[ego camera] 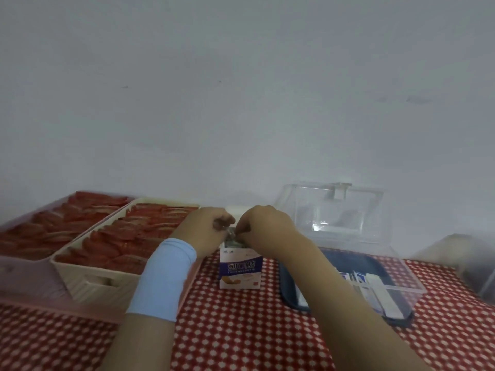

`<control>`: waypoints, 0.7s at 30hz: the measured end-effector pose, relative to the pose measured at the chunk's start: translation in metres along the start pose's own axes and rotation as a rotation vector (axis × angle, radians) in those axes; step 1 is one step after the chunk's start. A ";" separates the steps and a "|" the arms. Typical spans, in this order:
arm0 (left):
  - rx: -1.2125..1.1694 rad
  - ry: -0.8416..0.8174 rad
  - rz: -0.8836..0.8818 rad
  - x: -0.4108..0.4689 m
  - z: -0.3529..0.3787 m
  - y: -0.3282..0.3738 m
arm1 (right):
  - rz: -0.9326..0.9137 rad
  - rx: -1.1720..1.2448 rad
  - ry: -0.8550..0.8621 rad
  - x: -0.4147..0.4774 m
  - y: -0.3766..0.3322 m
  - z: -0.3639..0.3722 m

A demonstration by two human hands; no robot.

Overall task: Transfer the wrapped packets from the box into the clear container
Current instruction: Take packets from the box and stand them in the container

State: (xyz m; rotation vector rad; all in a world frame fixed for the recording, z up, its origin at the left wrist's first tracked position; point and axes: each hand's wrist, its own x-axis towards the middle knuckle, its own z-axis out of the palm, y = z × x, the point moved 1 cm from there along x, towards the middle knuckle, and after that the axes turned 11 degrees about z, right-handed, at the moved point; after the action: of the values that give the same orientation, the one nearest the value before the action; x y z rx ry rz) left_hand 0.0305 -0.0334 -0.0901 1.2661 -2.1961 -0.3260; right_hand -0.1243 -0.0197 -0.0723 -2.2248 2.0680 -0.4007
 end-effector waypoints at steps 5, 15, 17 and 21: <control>0.003 0.047 -0.001 0.002 0.000 -0.005 | 0.038 0.100 0.029 0.001 0.004 0.003; 0.035 0.033 0.044 0.007 0.002 -0.007 | 0.047 0.272 0.082 -0.002 0.016 -0.002; -0.056 0.091 0.036 0.007 -0.001 -0.004 | 0.026 0.376 0.177 -0.001 0.021 -0.009; -0.406 0.155 0.033 0.006 -0.012 0.008 | -0.057 0.636 0.238 -0.001 0.029 -0.024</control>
State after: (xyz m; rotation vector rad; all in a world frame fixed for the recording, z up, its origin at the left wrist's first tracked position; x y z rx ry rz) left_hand 0.0297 -0.0333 -0.0752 0.9951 -1.8955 -0.6041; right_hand -0.1584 -0.0183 -0.0563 -1.9078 1.6362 -1.1840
